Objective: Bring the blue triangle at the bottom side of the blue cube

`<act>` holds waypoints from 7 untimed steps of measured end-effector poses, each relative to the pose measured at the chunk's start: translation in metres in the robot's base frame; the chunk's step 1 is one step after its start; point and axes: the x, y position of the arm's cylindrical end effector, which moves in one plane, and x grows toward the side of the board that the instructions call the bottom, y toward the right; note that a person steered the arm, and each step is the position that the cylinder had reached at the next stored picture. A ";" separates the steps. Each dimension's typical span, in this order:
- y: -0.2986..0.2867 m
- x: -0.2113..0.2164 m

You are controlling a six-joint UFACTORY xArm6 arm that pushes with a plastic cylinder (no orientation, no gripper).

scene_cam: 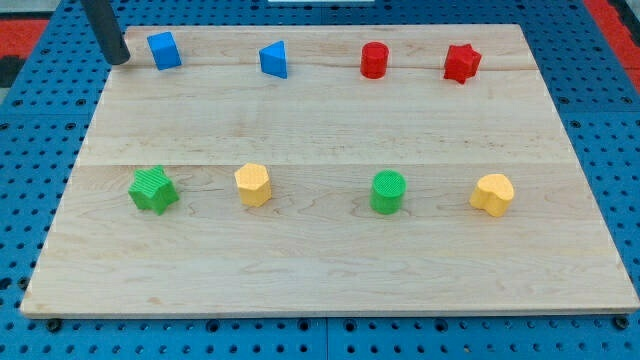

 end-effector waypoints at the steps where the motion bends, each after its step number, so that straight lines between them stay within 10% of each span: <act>1: 0.022 -0.016; 5: 0.129 0.076; 7: 0.247 0.017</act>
